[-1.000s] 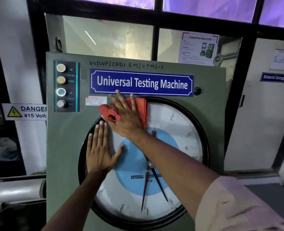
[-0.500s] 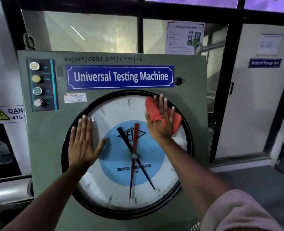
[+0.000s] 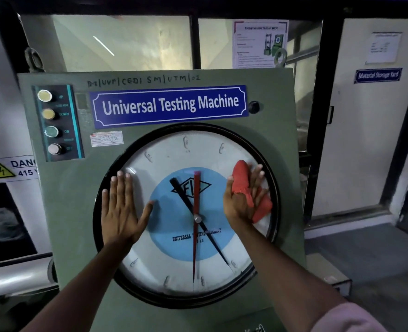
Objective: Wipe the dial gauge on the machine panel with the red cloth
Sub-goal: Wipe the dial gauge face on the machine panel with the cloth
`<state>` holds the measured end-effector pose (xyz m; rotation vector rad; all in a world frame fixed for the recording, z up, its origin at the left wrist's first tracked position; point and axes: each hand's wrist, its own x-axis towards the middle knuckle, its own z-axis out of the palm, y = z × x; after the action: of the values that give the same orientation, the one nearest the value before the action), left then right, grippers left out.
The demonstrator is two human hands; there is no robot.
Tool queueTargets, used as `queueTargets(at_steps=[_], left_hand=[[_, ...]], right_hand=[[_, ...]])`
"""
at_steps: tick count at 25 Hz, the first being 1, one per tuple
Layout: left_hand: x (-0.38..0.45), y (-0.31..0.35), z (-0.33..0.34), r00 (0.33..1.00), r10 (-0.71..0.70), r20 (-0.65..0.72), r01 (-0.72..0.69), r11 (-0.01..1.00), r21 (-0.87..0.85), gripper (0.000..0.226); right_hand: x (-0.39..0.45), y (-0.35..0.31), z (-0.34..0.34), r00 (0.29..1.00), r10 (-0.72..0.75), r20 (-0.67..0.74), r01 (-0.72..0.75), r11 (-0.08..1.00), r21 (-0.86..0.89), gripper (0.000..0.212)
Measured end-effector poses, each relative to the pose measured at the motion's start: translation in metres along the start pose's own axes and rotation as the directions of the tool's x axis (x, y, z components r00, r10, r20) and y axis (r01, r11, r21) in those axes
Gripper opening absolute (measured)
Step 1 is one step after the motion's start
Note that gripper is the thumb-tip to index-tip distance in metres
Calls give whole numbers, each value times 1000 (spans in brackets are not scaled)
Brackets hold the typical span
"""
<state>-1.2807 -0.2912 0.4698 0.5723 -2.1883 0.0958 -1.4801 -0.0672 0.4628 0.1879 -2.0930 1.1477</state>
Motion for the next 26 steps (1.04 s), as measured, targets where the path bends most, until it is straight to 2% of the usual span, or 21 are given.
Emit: queueTargets(at_steps=[3,5,7,9,10,11,12,14,16,18,19,20,23,26], left_hand=[[2,-3,4,1000,19,-6,-19,1000,3,98],[2,-8,6,1000,26,-14,-26,1000,0,99],[1,-12,8,999,34,-25,-34,999,9,99],[1,-14,9,999,43,-31,-42,999,11,99],[1,-15,9,999,41,-36,-41,999,6,99],[1,-15,11,998,41,-39,-40,999,3,98],[0,-15,12,998,42,-44,-42,999,-2,98],[2,-14,14,998,40,-47,-40,999,-14,98],[2,-16,15,998,49,-41,-50,999,-17,98],[1,-21,14,998,50,-49,-52,998,-27,99],[0,-23,14,998,43,-51,-45,998,-35,100],[-1,-26,13,998,36,-49,-38,999,-39,100],[-9,-34,11,998,45,-35,-47,998,-43,101],[-18,-37,5,998,65,2,-65,997,-51,101]], right_hand=[[16,-56,16,986,-167,3,167,985,-35,76],[6,-96,29,944,-326,45,327,945,-26,76],[-16,-107,38,828,-553,89,559,826,-65,75],[-21,-79,30,634,-752,181,771,632,-71,74],[-16,-57,21,554,-800,230,831,550,-87,74],[-10,-35,11,521,-808,275,852,509,-121,75],[-3,-16,1,550,-775,311,835,526,-165,74],[13,-5,-8,687,-661,301,725,655,-213,73],[18,-32,-3,833,-496,245,540,827,-160,75],[14,-79,8,920,-348,182,362,930,-54,77],[12,-100,14,925,-341,168,349,937,-22,78],[6,-116,20,904,-395,164,403,915,-21,78],[-21,-129,32,764,-612,203,636,768,-75,75],[-36,-108,23,613,-718,329,775,628,-72,75]])
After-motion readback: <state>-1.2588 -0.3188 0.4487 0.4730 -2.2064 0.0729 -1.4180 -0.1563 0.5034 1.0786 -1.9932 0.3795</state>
